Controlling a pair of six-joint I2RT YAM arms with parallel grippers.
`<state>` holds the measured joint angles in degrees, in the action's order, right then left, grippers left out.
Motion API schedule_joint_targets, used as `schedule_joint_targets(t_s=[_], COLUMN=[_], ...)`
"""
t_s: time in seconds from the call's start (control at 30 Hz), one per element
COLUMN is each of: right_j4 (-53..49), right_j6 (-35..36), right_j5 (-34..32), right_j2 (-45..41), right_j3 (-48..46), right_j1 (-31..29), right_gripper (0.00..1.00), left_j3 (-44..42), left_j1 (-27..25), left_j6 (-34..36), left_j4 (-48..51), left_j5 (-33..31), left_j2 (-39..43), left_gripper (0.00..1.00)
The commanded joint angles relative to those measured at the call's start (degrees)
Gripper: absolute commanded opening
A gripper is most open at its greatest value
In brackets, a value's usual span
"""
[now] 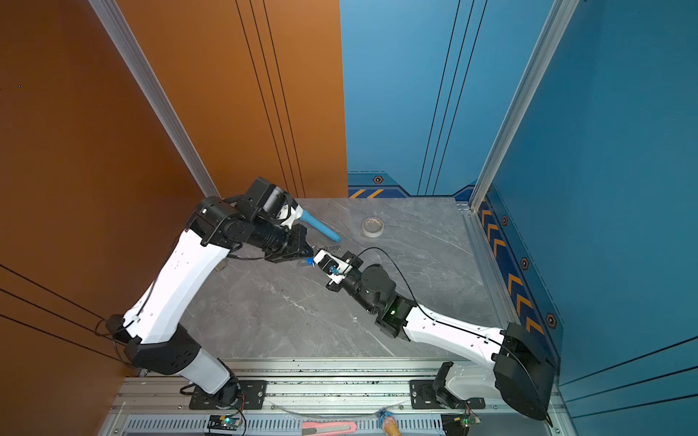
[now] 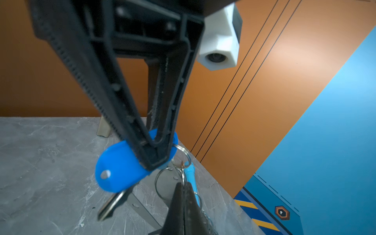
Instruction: Remove the keys from the keyring
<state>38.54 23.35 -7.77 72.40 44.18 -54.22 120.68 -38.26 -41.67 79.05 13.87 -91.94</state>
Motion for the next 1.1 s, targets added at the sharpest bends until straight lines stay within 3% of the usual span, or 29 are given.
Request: schedule_joint_targets(t_s=[0.0,0.2,0.37,0.8,1.07], right_j4=[-0.12,-1.91,-4.41,2.57,3.92], right_j6=[-9.64,-14.55,-17.7,-11.25,-15.47], right_j5=[-1.76,-3.56,-6.06,-19.37,-22.0], right_j2=[-1.65,-2.36,-3.15,-2.5,-2.2], right_j3=[0.29,1.34,1.22,-0.66,-0.65], right_j1=[1.27,1.28,1.61,-2.15,-3.96], right_gripper=[0.0,0.0,0.0,0.0,0.0], left_j3=[-1.08,-2.55,-3.07,-4.26,-9.8], left_j1=[-2.04,-3.4,-1.43,2.0,3.26], left_j6=[-0.4,1.06,0.71,-4.51,-10.05], left_j4=[-1.92,-2.13,-2.2,-5.33,-11.22], left_j5=[-1.78,-2.98,-3.88,-4.96,-9.41], left_j2=[2.78,2.88,4.97,6.44,10.28], left_gripper=[0.0,0.0,0.0,0.0,0.0])
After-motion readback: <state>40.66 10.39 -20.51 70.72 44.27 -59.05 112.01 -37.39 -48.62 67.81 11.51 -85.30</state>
